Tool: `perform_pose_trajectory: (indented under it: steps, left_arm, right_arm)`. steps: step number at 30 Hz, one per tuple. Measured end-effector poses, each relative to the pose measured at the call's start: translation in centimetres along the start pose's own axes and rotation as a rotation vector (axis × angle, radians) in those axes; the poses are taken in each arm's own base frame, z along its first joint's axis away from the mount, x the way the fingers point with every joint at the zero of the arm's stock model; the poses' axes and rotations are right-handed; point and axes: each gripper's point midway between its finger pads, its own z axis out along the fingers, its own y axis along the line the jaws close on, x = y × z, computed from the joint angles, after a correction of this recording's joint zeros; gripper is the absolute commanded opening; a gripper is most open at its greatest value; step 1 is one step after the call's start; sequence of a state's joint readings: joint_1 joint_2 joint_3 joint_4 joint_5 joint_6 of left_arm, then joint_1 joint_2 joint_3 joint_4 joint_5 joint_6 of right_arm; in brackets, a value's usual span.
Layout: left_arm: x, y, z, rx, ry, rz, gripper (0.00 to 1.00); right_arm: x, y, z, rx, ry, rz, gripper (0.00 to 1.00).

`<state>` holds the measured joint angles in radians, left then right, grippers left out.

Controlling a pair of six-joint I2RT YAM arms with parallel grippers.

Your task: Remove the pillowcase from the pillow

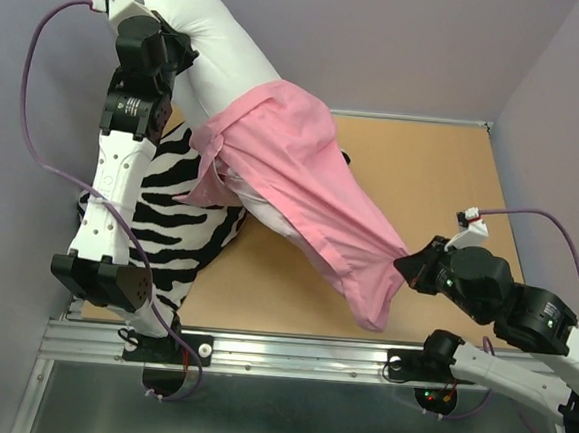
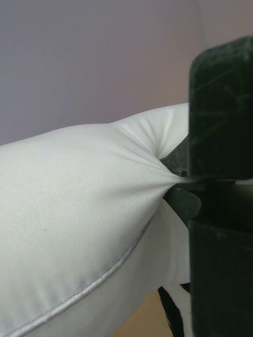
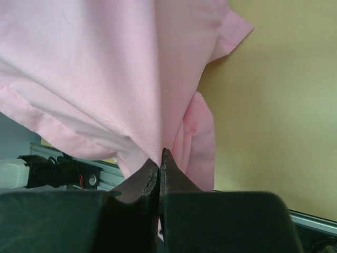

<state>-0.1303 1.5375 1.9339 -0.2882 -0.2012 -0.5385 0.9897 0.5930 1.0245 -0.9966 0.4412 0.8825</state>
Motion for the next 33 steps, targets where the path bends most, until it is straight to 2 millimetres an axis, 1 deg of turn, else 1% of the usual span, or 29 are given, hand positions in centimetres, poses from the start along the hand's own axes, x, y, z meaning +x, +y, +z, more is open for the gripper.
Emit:
perform_pose_trajectory:
  steps: [4, 7, 10, 13, 16, 17, 19, 22, 24, 28, 33]
  left_arm:
    - [0.5, 0.2, 0.2, 0.000, 0.015, 0.003, 0.00]
    - [0.7, 0.4, 0.4, 0.004, 0.026, 0.004, 0.00]
    - [0.8, 0.9, 0.7, 0.006, 0.040, 0.000, 0.00]
    - [1.1, 1.4, 1.2, -0.001, 0.050, -0.005, 0.00]
    - [1.8, 1.8, 1.9, -0.002, 0.071, -0.007, 0.00]
    - [2.2, 1.8, 2.1, 0.001, 0.082, -0.009, 0.00]
    - [2.6, 1.6, 2.2, 0.010, 0.097, -0.010, 0.00]
    - [3.3, 1.6, 2.6, 0.017, 0.115, -0.016, 0.00]
    - [3.5, 1.7, 2.7, 0.016, 0.119, -0.019, 0.00]
    - [3.7, 1.8, 3.2, 0.014, 0.116, -0.019, 0.00]
    - [4.8, 2.7, 4.3, -0.006, 0.140, -0.019, 0.00]
  right_arm:
    - [-2.6, -0.1, -1.7, 0.012, -0.083, 0.056, 0.01]
    - [-5.3, 0.3, -4.1, -0.015, -0.158, 0.108, 0.01]
    - [-8.3, 0.7, -7.1, -0.051, -0.229, 0.150, 0.01]
    - [-11.5, 1.4, -10.9, -0.131, -0.306, 0.195, 0.00]
    - [-13.4, 1.5, -13.9, -0.191, -0.357, 0.216, 0.01]
    - [-14.2, 1.4, -15.2, -0.216, -0.379, 0.222, 0.01]
    - [-15.0, 1.1, -17.0, -0.246, -0.406, 0.228, 0.00]
    - [-15.8, 0.5, -19.0, -0.282, -0.436, 0.233, 0.00]
    - [-16.1, 0.1, -19.8, -0.295, -0.449, 0.236, 0.01]
    - [-16.3, -0.6, -20.9, -0.305, -0.465, 0.232, 0.01]
    - [-16.9, -1.0, -22.3, -0.324, -0.486, 0.236, 0.01]
